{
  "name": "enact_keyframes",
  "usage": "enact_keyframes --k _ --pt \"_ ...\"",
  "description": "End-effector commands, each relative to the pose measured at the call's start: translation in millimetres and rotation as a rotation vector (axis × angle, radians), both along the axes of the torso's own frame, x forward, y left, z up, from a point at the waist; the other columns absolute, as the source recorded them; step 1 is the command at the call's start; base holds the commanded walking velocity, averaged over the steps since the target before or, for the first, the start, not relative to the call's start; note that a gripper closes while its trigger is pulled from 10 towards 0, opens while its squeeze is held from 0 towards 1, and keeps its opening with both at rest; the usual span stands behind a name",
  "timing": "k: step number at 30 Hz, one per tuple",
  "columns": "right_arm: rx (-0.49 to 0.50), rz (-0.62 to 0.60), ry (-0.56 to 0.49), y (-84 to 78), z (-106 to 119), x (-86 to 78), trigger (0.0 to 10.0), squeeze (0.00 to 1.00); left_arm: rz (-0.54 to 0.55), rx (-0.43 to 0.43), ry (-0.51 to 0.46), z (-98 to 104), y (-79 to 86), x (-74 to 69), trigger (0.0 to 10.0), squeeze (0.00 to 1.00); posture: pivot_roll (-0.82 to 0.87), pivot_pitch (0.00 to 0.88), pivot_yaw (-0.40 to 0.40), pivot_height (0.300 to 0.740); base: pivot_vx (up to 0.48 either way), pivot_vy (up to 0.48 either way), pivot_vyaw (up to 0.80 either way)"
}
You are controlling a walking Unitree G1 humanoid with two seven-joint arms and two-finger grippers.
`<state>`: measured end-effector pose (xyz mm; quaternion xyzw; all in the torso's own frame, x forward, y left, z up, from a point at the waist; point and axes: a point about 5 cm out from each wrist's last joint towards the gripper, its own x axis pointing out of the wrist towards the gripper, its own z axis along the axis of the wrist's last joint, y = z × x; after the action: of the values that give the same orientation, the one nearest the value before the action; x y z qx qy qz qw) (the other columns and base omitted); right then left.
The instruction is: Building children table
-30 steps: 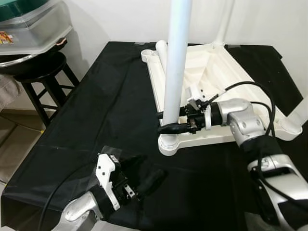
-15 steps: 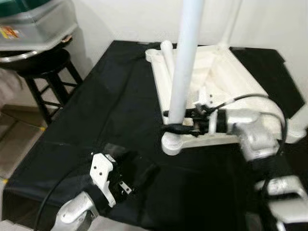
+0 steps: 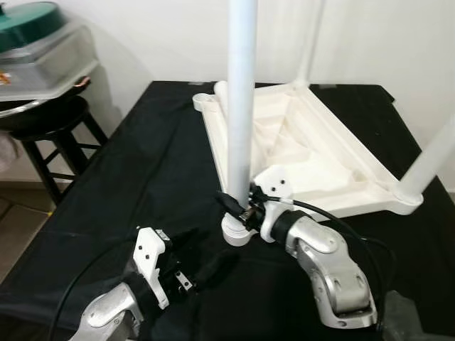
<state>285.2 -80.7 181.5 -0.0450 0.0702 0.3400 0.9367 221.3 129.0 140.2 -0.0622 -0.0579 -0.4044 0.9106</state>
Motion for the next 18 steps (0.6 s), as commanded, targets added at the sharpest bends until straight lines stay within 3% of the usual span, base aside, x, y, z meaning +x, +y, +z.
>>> enact_keyframes --k 1,2,3,4,5,6,7,10,11,13,14,18 --pt "-0.023 -0.029 0.184 -8.4 -30 -1.4 10.0 0.72 0.012 0.004 0.026 -5 3.1 -1.8 10.0 0.0 0.02 0.199 0.058 0.74 0.0 0.0 0.0" --pt "0.001 -0.007 0.157 -9.8 -21 2.6 10.0 1.0 0.014 0.004 0.025 -5 3.2 -1.6 10.0 0.0 0.02 0.199 0.057 0.74 0.0 0.0 0.0" --pt "0.027 0.079 0.113 -10.6 -8 6.5 10.0 1.0 0.014 0.004 0.025 -5 3.1 -1.5 10.0 0.0 0.02 0.198 0.058 0.74 0.0 0.0 0.0" --pt "0.027 0.079 0.113 -10.6 -8 6.5 10.0 1.0 0.014 0.004 0.025 -5 3.1 -1.5 10.0 0.0 0.02 0.198 0.058 0.74 0.0 0.0 0.0" --pt "0.025 0.183 0.051 -14.0 5 10.2 10.0 1.0 0.012 0.004 0.026 -5 2.7 -1.2 10.0 0.0 0.02 0.197 0.061 0.74 0.0 0.0 0.0" --pt "0.025 0.183 0.051 -14.0 5 10.2 10.0 1.0 0.012 0.004 0.026 -5 2.7 -1.2 10.0 0.0 0.02 0.197 0.061 0.74 0.0 0.0 0.0" --pt "0.007 0.293 -0.011 -18.7 16 11.9 10.0 1.0 0.01 0.003 0.027 -5 1.9 -1.0 10.0 0.0 0.03 0.195 0.057 0.74 0.0 0.0 0.0" --pt "-0.019 0.377 -0.046 -23.5 23 12.6 10.0 1.0 0.007 0.003 0.027 -5 1.3 -0.7 10.0 0.0 0.03 0.195 0.056 0.74 0.0 0.0 0.0" --pt "-0.105 0.509 -0.082 -37.3 30 16.3 10.0 0.73 0.001 0.001 0.028 -5 0.2 -0.5 10.0 0.0 0.04 0.194 0.051 0.74 0.0 0.0 0.0" --pt "-0.138 0.549 -0.073 -44.0 32 19.3 10.0 0.73 0.0 0.001 0.028 -5 -0.3 -0.6 10.0 0.0 0.04 0.194 0.051 0.74 0.0 0.0 0.0" --pt "-0.147 0.56 -0.075 -45.3 34 21.1 10.0 0.0 0.001 0.001 0.028 -5 -0.3 -0.7 10.0 0.0 0.04 0.194 0.051 0.74 0.0 0.0 0.0" --pt "-0.166 0.597 -0.093 -50.0 41 31.9 10.0 0.0 0.003 0.001 0.027 -4 -0.7 -0.9 10.0 0.0 0.04 0.194 0.052 0.74 0.0 0.0 0.0"
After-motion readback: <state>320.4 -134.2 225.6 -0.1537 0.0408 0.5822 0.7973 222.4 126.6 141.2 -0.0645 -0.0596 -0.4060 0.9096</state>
